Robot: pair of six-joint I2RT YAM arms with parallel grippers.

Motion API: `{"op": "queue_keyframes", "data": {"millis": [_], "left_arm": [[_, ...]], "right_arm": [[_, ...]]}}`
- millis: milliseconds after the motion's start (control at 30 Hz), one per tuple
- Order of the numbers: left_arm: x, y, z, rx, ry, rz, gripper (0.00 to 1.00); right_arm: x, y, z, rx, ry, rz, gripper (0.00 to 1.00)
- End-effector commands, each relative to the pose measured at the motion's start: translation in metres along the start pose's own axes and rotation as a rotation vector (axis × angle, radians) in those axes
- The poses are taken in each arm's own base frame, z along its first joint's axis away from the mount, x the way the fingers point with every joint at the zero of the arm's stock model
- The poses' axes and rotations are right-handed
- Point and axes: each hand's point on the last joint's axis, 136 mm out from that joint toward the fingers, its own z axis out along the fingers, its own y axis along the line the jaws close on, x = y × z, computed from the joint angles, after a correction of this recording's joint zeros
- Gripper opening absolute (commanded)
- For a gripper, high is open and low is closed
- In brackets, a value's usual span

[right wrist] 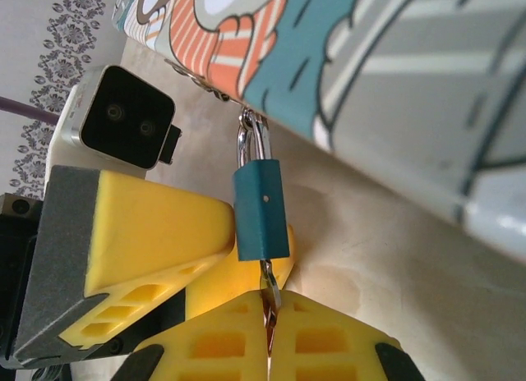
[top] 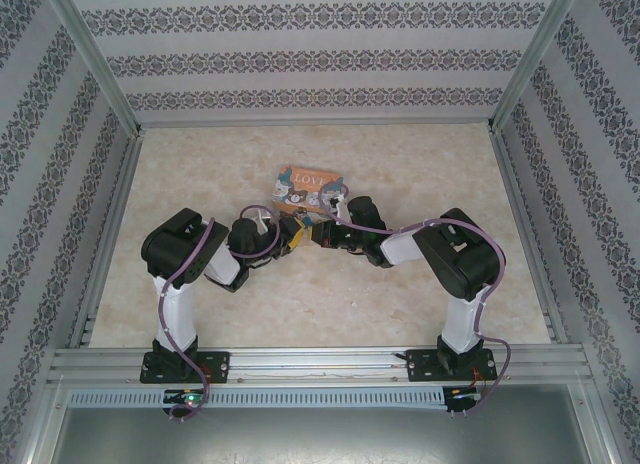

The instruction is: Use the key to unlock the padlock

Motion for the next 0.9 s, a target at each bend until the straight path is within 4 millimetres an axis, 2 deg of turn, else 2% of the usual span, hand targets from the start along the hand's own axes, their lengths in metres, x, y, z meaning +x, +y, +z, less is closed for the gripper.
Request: {"op": "queue_keyframes", "data": {"millis": [0, 533, 800, 867], "left_arm": [[-0.01, -0.02, 0.005, 0.076, -0.016, 0.026, 0.38], [-0.014, -0.017, 0.014, 0.086, -0.018, -0.002, 0.3], [-0.013, -0.019, 0.017, 0.069, -0.009, 0.013, 0.23], [-0.012, -0.019, 0.016, 0.06, -0.008, 0.017, 0.2]], "right_arm": [[-0.011, 0.029, 0.001, -0.092, -0.011, -0.046, 0.0], [-0.012, 0.033, 0.003, -0.111, -0.002, -0.04, 0.0], [-0.013, 0.033, 0.001, -0.107, -0.012, -0.04, 0.0], [-0.014, 0.032, -0.002, -0.1, -0.022, -0.044, 0.03]]}}
